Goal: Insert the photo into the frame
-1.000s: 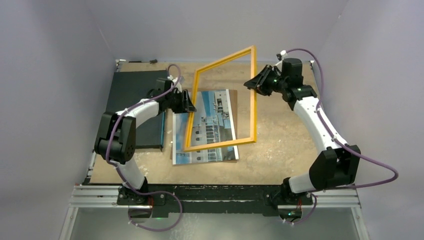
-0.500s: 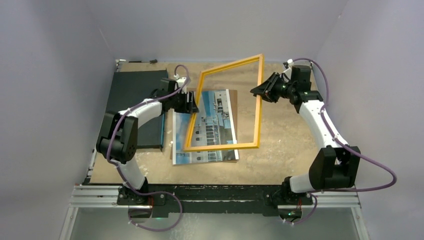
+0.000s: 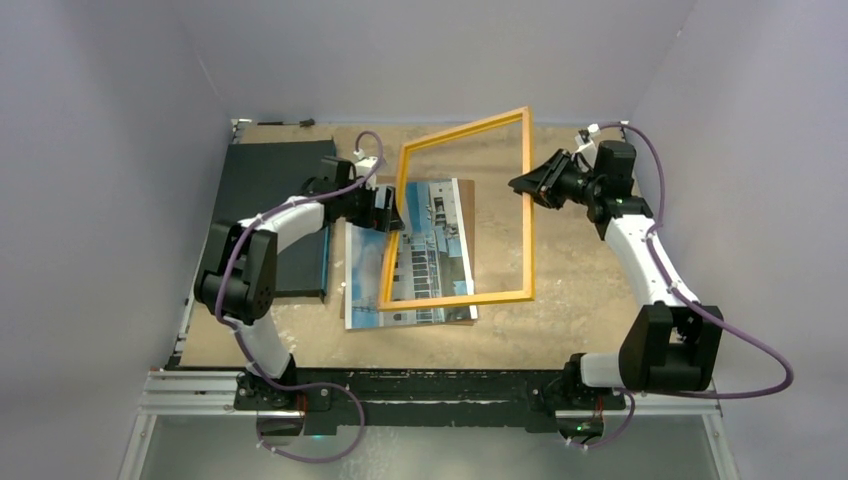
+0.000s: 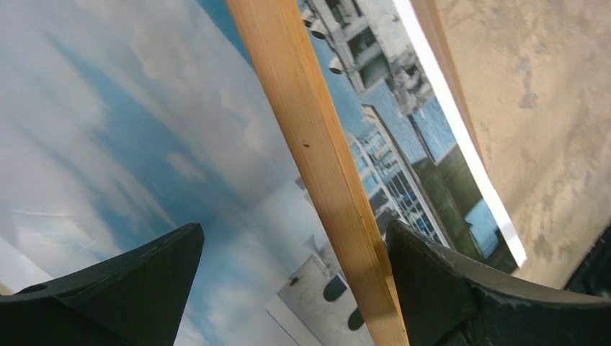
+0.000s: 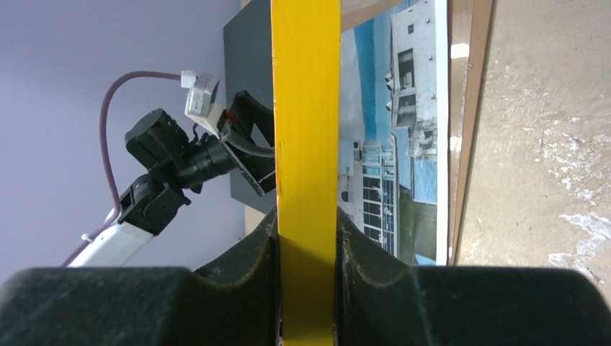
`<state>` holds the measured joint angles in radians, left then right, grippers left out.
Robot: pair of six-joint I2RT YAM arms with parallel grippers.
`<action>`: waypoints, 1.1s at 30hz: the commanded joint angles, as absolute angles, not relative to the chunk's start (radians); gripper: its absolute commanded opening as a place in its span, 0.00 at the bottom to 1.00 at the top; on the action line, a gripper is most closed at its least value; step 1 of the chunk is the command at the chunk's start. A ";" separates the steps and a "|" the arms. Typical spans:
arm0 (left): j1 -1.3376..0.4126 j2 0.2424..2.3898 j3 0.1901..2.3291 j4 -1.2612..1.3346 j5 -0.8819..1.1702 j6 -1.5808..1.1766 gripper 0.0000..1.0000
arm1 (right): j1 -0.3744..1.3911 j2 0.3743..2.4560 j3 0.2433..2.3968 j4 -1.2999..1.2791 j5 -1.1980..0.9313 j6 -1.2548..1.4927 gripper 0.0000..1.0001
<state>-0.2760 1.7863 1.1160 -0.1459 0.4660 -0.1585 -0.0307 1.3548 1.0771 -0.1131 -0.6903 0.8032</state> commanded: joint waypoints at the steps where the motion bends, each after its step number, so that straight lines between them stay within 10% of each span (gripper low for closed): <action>1: -0.207 1.763 1.159 -0.259 0.650 -0.071 0.96 | -0.084 1.295 1.138 0.029 -0.674 0.810 0.00; 13: -0.218 1.783 1.069 -0.045 0.970 -0.302 0.96 | -0.084 1.244 0.969 0.363 -0.750 1.072 0.00; 33: -0.115 1.711 1.164 -0.282 0.817 -0.034 0.95 | -0.090 1.371 1.333 -0.462 -0.452 0.470 0.00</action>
